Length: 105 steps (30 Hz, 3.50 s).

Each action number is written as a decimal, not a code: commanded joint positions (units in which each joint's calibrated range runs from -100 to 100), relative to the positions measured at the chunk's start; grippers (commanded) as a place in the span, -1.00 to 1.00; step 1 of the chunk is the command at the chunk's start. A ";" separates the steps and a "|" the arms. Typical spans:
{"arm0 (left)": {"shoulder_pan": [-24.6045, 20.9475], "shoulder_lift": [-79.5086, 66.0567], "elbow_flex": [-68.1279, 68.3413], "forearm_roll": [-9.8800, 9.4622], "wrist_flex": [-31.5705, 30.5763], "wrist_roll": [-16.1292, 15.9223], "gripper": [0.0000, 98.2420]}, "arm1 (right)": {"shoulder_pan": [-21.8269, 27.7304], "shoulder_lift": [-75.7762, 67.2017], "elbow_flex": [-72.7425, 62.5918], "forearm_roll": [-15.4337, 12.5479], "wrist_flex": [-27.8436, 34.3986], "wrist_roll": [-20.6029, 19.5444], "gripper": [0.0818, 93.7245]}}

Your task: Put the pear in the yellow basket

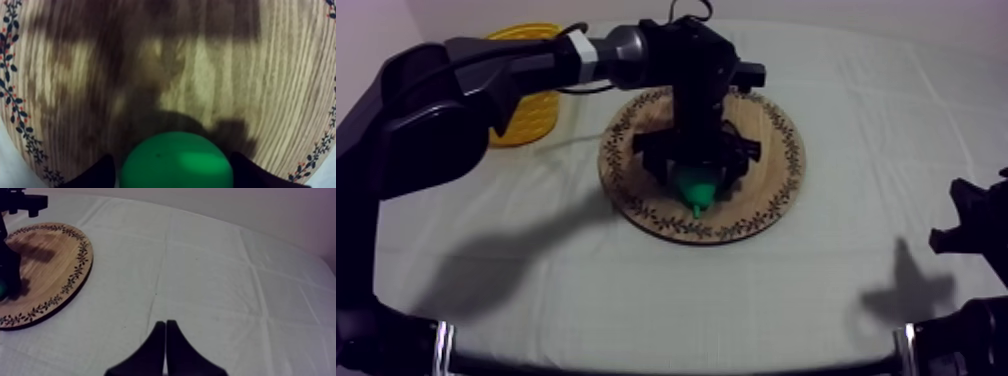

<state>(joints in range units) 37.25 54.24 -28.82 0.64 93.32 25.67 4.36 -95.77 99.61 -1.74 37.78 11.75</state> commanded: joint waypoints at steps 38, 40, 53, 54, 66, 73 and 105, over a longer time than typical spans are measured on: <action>-11.71 -49.96 35.00 -9.99 -9.85 -8.68 -0.01 | 0.00 0.01 0.05 0.01 -0.04 0.05 -0.99; -13.30 -50.66 33.80 -10.91 -10.88 -9.46 0.00 | 0.00 0.01 0.05 0.01 -0.04 0.05 -0.99; -21.45 -46.94 33.82 -19.73 -31.98 -9.52 -0.03 | 0.00 0.01 0.05 0.01 -0.04 0.05 -0.99; -22.05 -46.20 33.93 -19.99 -32.87 -9.48 -0.03 | 0.00 0.01 0.05 0.01 -0.04 0.05 -0.99; -26.48 -36.40 34.57 -20.52 -36.10 -9.54 -0.01 | 0.00 0.01 0.05 0.01 -0.04 0.05 -0.99; -27.46 -32.50 34.47 -20.23 -37.49 -9.95 0.01 | 0.00 0.01 0.05 0.01 -0.04 0.05 -0.99; -29.70 -41.22 37.51 -18.12 -46.12 -8.78 0.59 | 0.00 0.01 0.05 0.01 -0.04 0.06 -0.99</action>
<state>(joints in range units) 7.75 15.01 7.91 -17.63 48.64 17.15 4.36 -95.77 99.61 -1.74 37.86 11.81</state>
